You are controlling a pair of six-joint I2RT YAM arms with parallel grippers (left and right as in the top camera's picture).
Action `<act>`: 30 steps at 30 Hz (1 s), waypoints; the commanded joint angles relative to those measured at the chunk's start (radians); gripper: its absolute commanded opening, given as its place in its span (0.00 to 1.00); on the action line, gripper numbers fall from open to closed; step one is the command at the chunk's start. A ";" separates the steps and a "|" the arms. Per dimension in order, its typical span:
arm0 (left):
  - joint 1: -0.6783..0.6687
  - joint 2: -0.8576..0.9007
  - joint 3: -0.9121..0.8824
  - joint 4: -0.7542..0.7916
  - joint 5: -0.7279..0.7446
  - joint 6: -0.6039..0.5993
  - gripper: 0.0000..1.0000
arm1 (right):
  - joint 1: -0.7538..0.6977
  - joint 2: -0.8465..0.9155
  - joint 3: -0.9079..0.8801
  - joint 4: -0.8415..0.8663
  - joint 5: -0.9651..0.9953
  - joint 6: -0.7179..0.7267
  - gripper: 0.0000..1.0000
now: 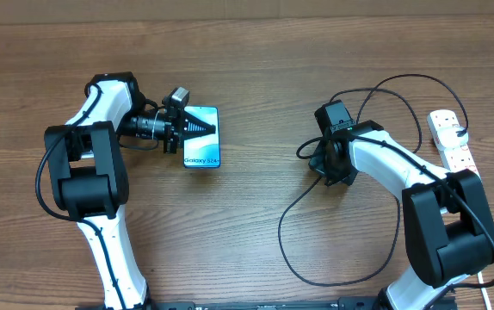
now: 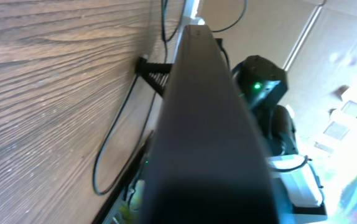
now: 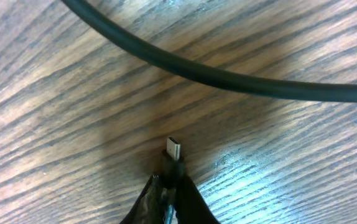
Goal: Plug charger to phone and switch on socket
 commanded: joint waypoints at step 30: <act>-0.032 -0.253 0.007 -0.158 0.284 0.352 0.04 | 0.082 -0.251 0.018 0.016 -1.205 -0.727 0.04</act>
